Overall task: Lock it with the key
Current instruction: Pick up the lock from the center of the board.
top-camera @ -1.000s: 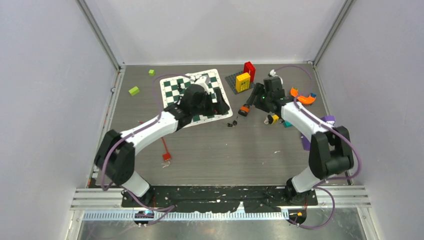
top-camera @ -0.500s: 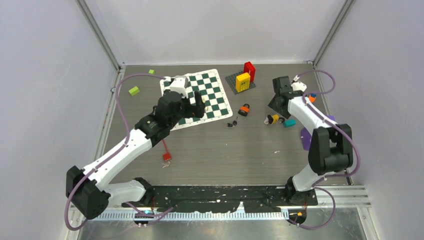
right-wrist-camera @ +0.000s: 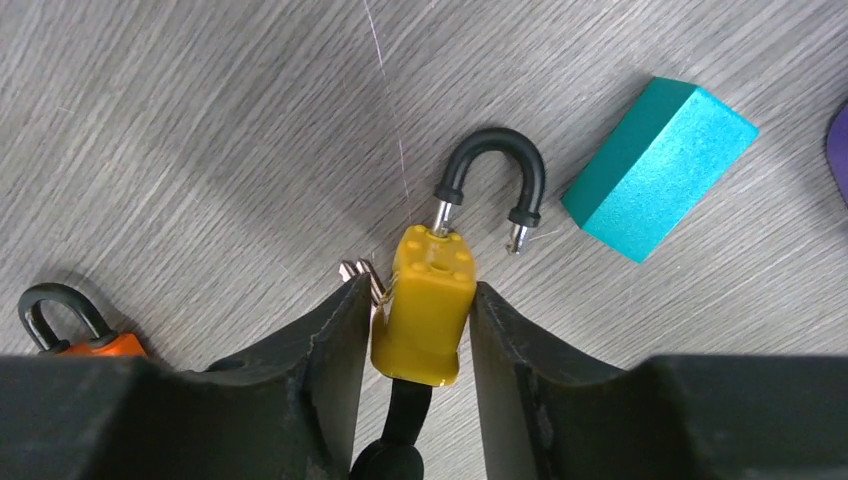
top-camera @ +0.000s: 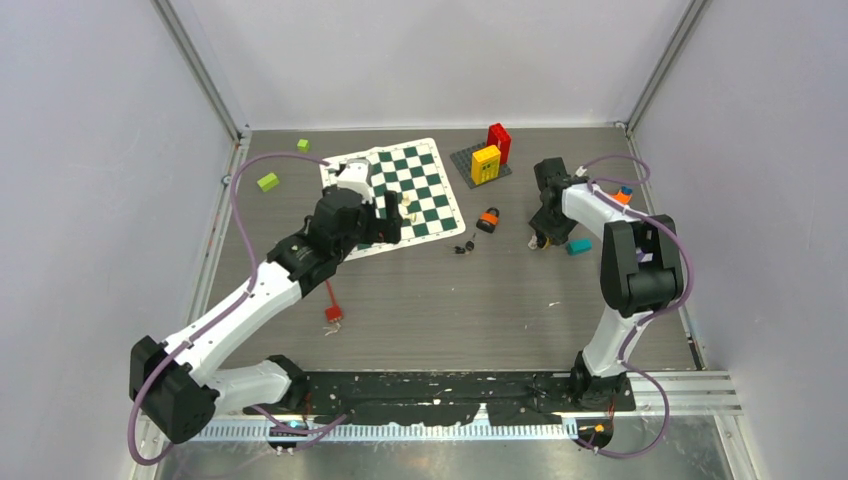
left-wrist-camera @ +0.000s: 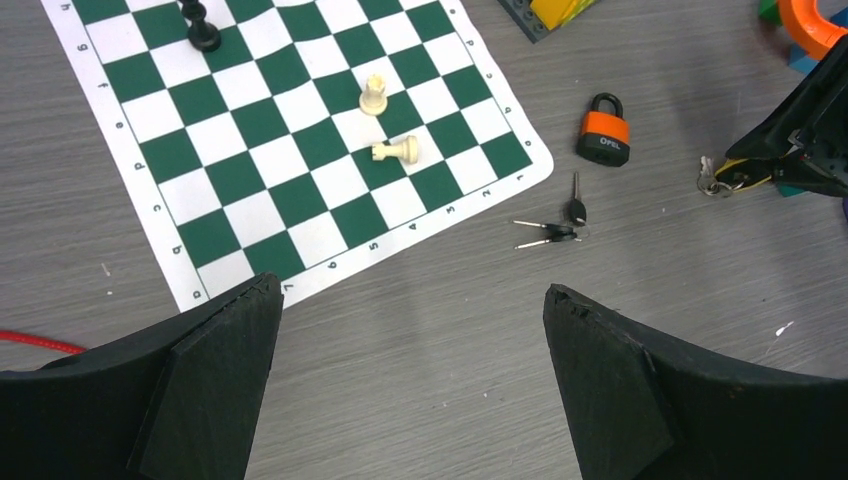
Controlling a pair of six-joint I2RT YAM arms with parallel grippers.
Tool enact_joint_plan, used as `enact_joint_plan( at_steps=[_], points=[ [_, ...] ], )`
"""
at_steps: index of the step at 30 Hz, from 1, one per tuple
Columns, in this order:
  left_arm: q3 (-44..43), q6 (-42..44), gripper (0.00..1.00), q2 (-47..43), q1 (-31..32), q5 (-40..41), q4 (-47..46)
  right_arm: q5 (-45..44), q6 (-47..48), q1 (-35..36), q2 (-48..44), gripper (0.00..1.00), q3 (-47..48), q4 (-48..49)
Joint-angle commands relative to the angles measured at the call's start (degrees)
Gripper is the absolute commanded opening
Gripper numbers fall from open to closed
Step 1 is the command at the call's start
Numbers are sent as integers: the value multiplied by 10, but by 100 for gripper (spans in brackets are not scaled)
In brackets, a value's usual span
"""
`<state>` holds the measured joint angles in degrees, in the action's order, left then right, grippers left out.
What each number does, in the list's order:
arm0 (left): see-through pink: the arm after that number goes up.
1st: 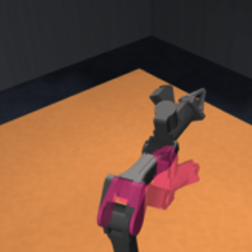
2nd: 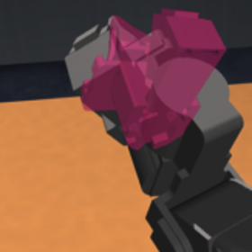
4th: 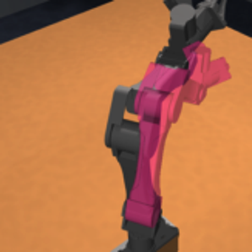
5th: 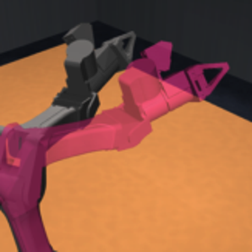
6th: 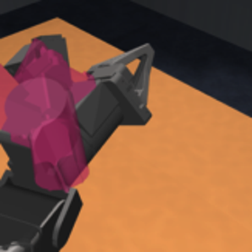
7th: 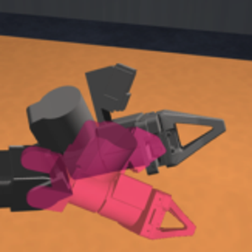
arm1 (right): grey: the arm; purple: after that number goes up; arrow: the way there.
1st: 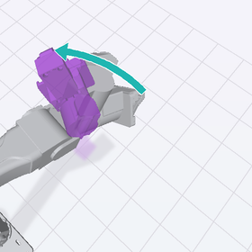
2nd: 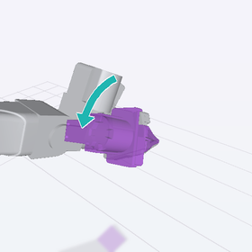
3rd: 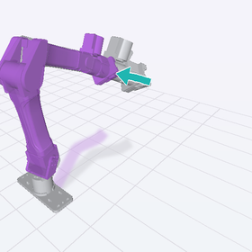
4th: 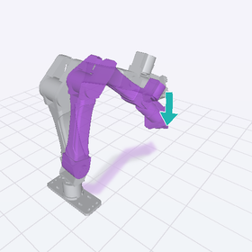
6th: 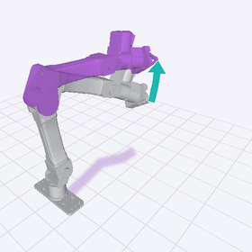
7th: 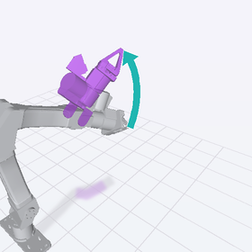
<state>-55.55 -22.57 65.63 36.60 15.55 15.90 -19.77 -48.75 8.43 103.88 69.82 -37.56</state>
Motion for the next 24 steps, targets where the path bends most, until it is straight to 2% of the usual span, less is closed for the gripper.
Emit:
enact_joint_plan(
  at_steps=[1,3,4,6,11,15,19,24],
  points=[
    [5,-14,100,-28,-5,16,3,-23,-28,-3,-28,43,-9,9],
    [20,-15,100,-47,-4,11,-23,-33,-25,-2,-40,34,-22,19],
    [26,-17,100,-57,-5,9,-35,-32,-23,-3,-44,23,-24,23],
    [32,-18,100,-70,-4,-1,-54,-17,-13,-3,-53,8,-34,41],
    [26,-23,100,-85,-4,-47,-61,97,40,-3,-117,5,-72,132],
    [32,-29,99,-98,-4,-112,-97,264,44,1,-212,5,-121,260],
    [42,-44,98,-113,-4,-179,-152,379,26,18,-298,5,-150,410],
    [42,-82,99,-111,-5,-291,-241,470,-2,47,-379,5,-191,645]
  ],
)
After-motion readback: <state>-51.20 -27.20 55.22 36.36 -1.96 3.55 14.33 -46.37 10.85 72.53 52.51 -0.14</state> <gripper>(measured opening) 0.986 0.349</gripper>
